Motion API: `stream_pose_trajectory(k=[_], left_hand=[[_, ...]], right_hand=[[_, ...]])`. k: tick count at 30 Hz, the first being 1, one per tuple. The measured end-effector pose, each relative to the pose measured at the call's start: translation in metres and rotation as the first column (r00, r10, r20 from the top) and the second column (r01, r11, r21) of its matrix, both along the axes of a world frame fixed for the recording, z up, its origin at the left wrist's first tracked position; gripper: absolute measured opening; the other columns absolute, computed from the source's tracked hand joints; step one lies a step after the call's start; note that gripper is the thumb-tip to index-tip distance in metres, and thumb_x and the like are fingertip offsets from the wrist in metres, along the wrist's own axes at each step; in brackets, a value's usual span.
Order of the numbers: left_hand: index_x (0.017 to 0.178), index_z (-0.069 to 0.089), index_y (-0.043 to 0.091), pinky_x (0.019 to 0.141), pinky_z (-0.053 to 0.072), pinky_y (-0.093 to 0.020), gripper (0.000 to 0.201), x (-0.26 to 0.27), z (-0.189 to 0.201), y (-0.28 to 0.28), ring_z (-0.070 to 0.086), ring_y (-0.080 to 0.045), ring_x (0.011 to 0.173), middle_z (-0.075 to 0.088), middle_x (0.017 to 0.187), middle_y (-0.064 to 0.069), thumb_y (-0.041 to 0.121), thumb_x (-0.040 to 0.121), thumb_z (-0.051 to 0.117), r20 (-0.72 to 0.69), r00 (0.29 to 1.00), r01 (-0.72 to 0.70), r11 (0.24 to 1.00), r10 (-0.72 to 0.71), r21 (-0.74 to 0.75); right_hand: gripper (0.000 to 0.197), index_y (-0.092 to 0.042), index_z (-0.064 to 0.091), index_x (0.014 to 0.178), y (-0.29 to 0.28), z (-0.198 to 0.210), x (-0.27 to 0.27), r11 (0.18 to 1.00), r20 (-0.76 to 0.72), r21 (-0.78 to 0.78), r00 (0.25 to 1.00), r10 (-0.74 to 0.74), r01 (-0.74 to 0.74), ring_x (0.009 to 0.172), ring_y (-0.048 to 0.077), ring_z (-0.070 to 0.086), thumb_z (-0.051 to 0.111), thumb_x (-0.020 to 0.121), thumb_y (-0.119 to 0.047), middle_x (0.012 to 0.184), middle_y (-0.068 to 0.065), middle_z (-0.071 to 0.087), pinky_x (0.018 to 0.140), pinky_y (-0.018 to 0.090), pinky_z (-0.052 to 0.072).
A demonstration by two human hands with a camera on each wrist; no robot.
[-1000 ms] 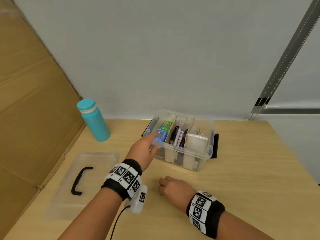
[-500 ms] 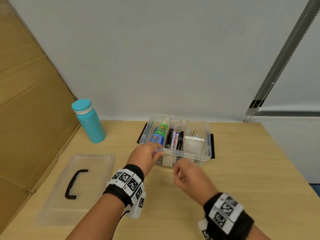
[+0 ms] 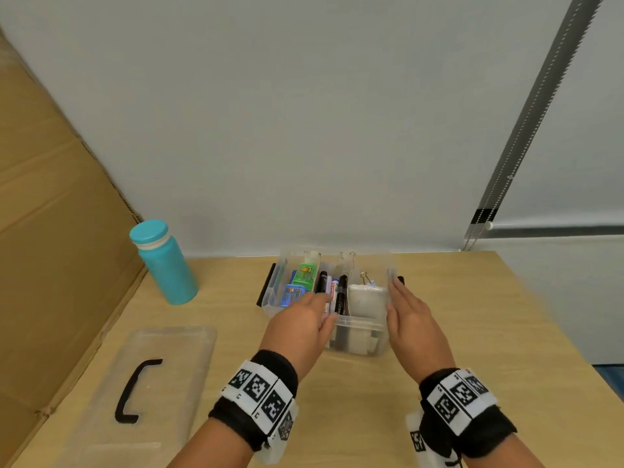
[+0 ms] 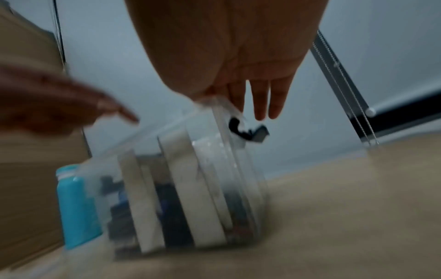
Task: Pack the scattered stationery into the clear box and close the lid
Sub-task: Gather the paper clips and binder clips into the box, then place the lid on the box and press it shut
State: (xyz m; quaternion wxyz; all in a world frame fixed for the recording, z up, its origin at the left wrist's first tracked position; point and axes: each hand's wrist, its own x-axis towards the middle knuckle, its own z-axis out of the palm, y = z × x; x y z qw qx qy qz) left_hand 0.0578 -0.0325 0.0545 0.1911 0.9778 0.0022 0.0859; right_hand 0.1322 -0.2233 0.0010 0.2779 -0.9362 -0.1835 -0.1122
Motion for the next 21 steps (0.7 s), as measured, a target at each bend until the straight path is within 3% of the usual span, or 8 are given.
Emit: stream_pose_trajectory(k=[4,6,9,11,13,16,19,21], left_hand=[[0.119,0.049,0.016,0.087,0.049,-0.03,0.026,0.031,0.024,-0.049,0.054,-0.013,0.096,0.054,0.114,0.001,0.025,0.098,0.037,0.076,0.989,0.128,0.991,-0.126,-0.031],[0.119,0.048,0.009,0.093,0.046,-0.037,0.026,0.056,0.019,-0.067,0.051,-0.021,0.105,0.05,0.118,-0.007,0.016,0.096,0.038,-0.07,0.985,0.161,0.987,-0.161,-0.003],[0.123,0.048,-0.001,0.095,0.045,-0.042,0.031,0.078,0.004,-0.078,0.054,-0.034,0.113,0.052,0.123,-0.02,0.011,0.096,0.038,-0.369,0.921,0.17,0.98,-0.122,0.099],[0.121,0.053,-0.004,0.092,0.045,-0.041,0.032,0.078,0.004,-0.077,0.056,-0.036,0.111,0.058,0.121,-0.022,0.014,0.098,0.038,-0.442,0.892,0.153,0.983,-0.092,0.105],[0.122,0.053,0.0,0.092,0.044,-0.039,0.033,0.073,0.007,-0.073,0.057,-0.032,0.11,0.058,0.122,-0.02,0.014,0.097,0.037,-0.395,0.911,0.146,0.989,-0.123,0.029],[0.136,0.043,0.017,0.103,0.043,-0.033,0.039,0.043,0.012,-0.062,0.052,-0.018,0.12,0.05,0.136,-0.003,0.019,0.098,0.038,-0.191,0.975,0.1,0.991,-0.115,-0.091],[0.138,0.038,0.027,0.107,0.036,-0.021,0.041,-0.002,0.01,-0.033,0.043,-0.005,0.125,0.042,0.139,0.012,0.024,0.097,0.042,0.023,0.999,0.038,0.988,-0.035,-0.151],[0.137,0.038,0.029,0.109,0.032,-0.02,0.043,-0.032,0.003,-0.003,0.039,-0.001,0.126,0.04,0.138,0.015,0.025,0.095,0.047,0.054,0.995,-0.068,0.983,0.078,-0.168]], right_hand=[[0.049,-0.03,0.023,0.149,0.002,-0.016,-0.008,0.989,0.021,0.135,0.998,0.053,-0.056,0.133,-0.005,0.027,0.025,0.1,-0.031,0.156,-0.019,0.015,0.101,0.016,0.03],[0.048,-0.029,0.026,0.149,0.002,-0.021,-0.006,0.981,0.03,0.184,0.998,0.051,-0.055,0.133,-0.008,0.025,0.021,0.101,-0.034,0.156,-0.02,0.016,0.105,0.017,0.028],[0.054,-0.026,0.031,0.147,0.002,-0.029,-0.002,0.979,0.066,0.197,0.997,0.038,-0.05,0.134,-0.006,0.029,0.016,0.097,-0.04,0.155,-0.018,0.02,0.109,0.02,0.03],[0.057,-0.027,0.029,0.148,0.002,-0.033,-0.001,0.977,0.066,0.205,0.997,0.04,-0.053,0.134,-0.005,0.03,0.013,0.096,-0.043,0.155,-0.019,0.019,0.109,0.021,0.032],[0.057,-0.027,0.027,0.148,0.001,-0.035,0.0,0.976,0.068,0.209,0.997,0.039,-0.053,0.134,-0.003,0.032,0.012,0.095,-0.044,0.156,-0.019,0.018,0.107,0.021,0.032],[0.056,-0.027,0.026,0.149,0.001,-0.035,0.0,0.977,0.065,0.206,0.997,0.045,-0.058,0.136,0.0,0.031,0.014,0.096,-0.041,0.156,-0.017,0.017,0.105,0.019,0.03],[0.054,-0.026,0.026,0.149,0.001,-0.036,-0.001,0.969,0.057,0.239,0.997,0.048,-0.061,0.137,0.0,0.03,0.017,0.097,-0.038,0.156,-0.016,0.018,0.105,0.019,0.027],[0.054,-0.026,0.023,0.149,0.002,-0.037,-0.002,0.965,0.048,0.253,0.997,0.057,-0.068,0.137,0.001,0.028,0.016,0.097,-0.039,0.157,-0.016,0.016,0.107,0.021,0.025]])
